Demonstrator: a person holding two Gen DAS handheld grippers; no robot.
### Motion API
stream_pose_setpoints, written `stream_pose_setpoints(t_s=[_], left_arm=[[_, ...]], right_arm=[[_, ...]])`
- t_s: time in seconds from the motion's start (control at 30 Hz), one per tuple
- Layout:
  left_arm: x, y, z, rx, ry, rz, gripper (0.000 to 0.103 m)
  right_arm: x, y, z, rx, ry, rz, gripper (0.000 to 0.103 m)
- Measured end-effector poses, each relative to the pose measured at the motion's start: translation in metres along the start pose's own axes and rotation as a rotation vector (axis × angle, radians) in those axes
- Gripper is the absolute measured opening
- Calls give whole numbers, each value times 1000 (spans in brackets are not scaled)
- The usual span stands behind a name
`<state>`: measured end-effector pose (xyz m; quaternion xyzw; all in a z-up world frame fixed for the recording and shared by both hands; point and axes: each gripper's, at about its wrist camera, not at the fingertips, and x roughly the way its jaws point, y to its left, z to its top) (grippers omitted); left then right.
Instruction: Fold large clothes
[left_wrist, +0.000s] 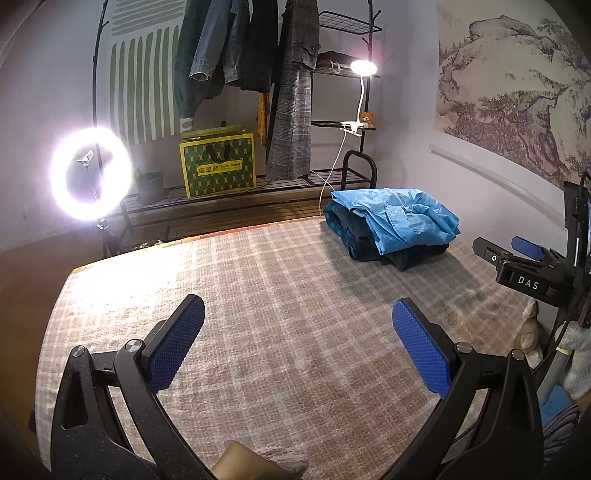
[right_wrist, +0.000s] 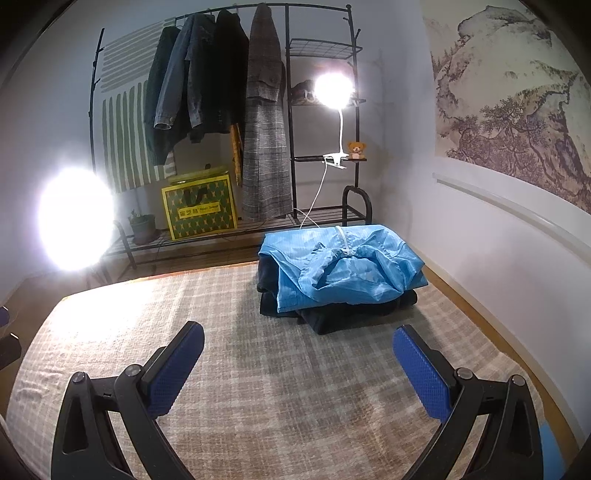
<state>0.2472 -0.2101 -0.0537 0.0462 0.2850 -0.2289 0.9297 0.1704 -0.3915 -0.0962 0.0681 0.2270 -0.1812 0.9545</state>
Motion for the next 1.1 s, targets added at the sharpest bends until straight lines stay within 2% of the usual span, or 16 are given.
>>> stream_pose_setpoints(t_s=[0.67, 1.1], left_arm=[[-5, 3, 2, -10, -7, 5, 103], [-5, 1, 1, -19, -7, 33, 103]], right_arm=[[-2, 5, 1, -19, -5, -1, 103], [-1, 5, 2, -26, -2, 6, 103]])
